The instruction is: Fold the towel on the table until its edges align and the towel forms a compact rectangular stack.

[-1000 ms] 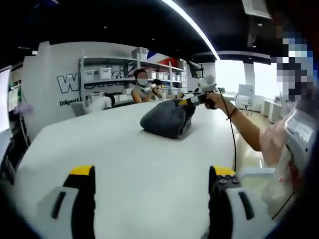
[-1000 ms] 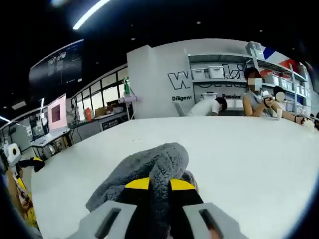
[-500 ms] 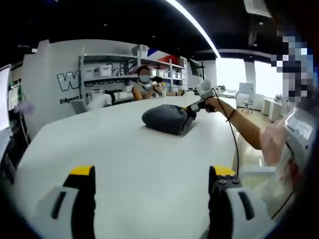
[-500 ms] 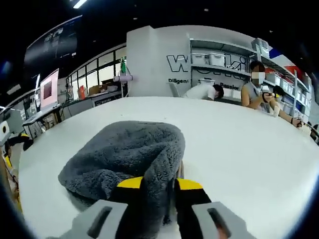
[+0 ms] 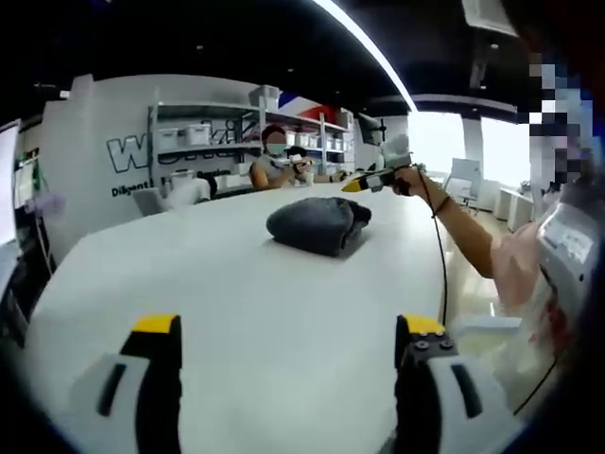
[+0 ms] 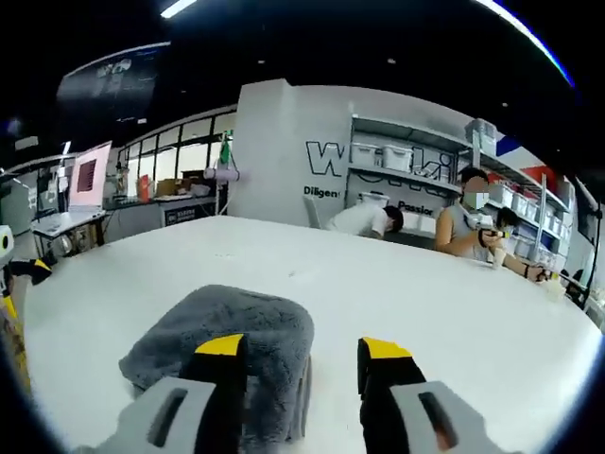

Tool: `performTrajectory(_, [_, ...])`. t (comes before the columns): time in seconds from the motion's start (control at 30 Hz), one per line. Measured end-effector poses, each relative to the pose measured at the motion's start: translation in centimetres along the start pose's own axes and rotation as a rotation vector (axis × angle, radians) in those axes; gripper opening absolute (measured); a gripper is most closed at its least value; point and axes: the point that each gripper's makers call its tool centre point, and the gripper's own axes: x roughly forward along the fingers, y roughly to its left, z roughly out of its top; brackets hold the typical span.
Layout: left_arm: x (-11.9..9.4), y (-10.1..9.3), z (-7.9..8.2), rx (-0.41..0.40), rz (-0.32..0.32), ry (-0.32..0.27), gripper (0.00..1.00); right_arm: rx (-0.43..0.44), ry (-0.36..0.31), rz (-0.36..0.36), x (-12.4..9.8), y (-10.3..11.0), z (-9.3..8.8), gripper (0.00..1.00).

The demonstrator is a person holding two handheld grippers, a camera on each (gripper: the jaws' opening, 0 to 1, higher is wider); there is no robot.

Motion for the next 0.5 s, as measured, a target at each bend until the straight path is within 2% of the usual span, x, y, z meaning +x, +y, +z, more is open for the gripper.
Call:
performTrajectory(0.1, [0.0, 0.2, 0.1, 0.000, 0.005, -0.002, 0.99, 0.003, -0.012, 0.166, 0.0, 3.5, 0.1, 0.42])
performTrajectory(0.2, [0.1, 0.0, 0.3, 0.004, 0.000, -0.006, 0.98, -0.092, 0.023, 0.248, 0.1, 5.3, -0.9, 0.27])
performTrajectory(0.23, [0.1, -0.1, 0.3, 0.006, -0.003, -0.006, 0.98, -0.120, 0.045, 0.259, 0.2, 5.6, -1.5, 0.23])
performTrajectory(0.3, [0.2, -0.2, 0.2, 0.008, -0.007, -0.002, 0.98, -0.115, 0.075, 0.240, 0.6, 5.1, -2.3, 0.25])
performTrajectory(0.37, [0.2, -0.2, 0.2, 0.010, -0.008, 0.001, 0.98, -0.124, 0.145, 0.220, 0.9, 4.0, -4.1, 0.26])
performTrajectory(0.43, [0.2, -0.2, 0.2, 0.008, -0.007, -0.001, 0.98, -0.099, 0.186, 0.250, 0.8, 3.9, -5.4, 0.29])
performTrajectory(0.5, [0.0, 0.0, 0.1, 0.007, -0.004, -0.002, 0.98, -0.096, 0.195, 0.272, 0.6, 3.9, -5.9, 0.30])
